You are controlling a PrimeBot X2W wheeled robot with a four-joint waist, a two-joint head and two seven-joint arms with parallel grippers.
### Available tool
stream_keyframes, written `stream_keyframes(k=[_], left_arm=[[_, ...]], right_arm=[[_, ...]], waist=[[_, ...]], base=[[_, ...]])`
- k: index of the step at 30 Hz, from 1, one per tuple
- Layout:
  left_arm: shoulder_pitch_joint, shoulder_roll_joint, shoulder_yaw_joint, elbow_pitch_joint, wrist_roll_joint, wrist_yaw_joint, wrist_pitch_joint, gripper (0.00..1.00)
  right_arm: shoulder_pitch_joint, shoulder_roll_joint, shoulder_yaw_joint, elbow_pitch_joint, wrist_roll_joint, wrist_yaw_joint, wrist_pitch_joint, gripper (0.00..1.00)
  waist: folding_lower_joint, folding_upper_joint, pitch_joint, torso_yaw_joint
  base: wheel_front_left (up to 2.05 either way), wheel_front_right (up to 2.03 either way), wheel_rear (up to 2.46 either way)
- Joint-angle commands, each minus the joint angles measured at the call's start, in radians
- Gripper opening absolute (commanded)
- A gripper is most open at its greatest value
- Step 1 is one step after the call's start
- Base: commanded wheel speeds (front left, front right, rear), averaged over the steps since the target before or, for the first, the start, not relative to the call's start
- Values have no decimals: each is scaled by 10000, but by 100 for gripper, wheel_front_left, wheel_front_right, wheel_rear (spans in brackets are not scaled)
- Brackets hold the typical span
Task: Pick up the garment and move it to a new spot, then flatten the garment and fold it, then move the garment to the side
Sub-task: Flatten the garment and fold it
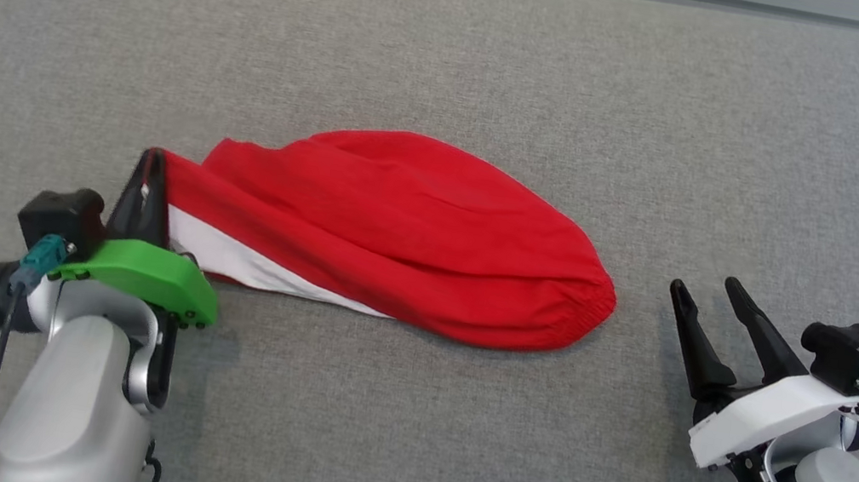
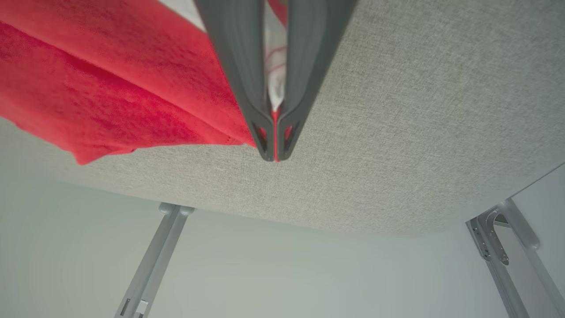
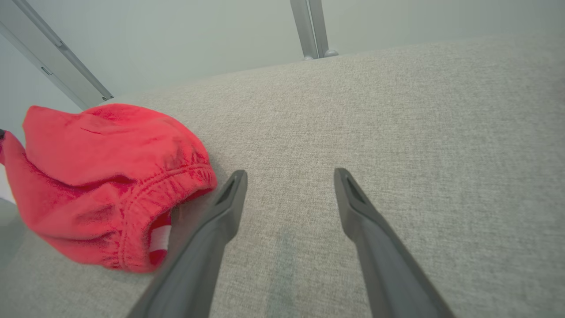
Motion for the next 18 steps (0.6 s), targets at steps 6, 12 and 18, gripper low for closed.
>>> stream_keyframes(k=[6,12,18], left_arm=[[-1136,200,594,606,498,160,-23,0],[-1627,258,825,1737,831,245,-24,0],[-1053,100,1123,1476,918,183,-24,100]], right_arm=[[-281,55,72,-214,-130,-7,-27,100],[-482,265,401,-352,-234,-7,-27,100],[-395,280,947,-567,-100,-7,-27,100]], waist=[[0,0,852,-733],[0,0,1072,-991],[0,0,817,-791]], base=[[0,0,0],[0,0,0],[0,0,0]])
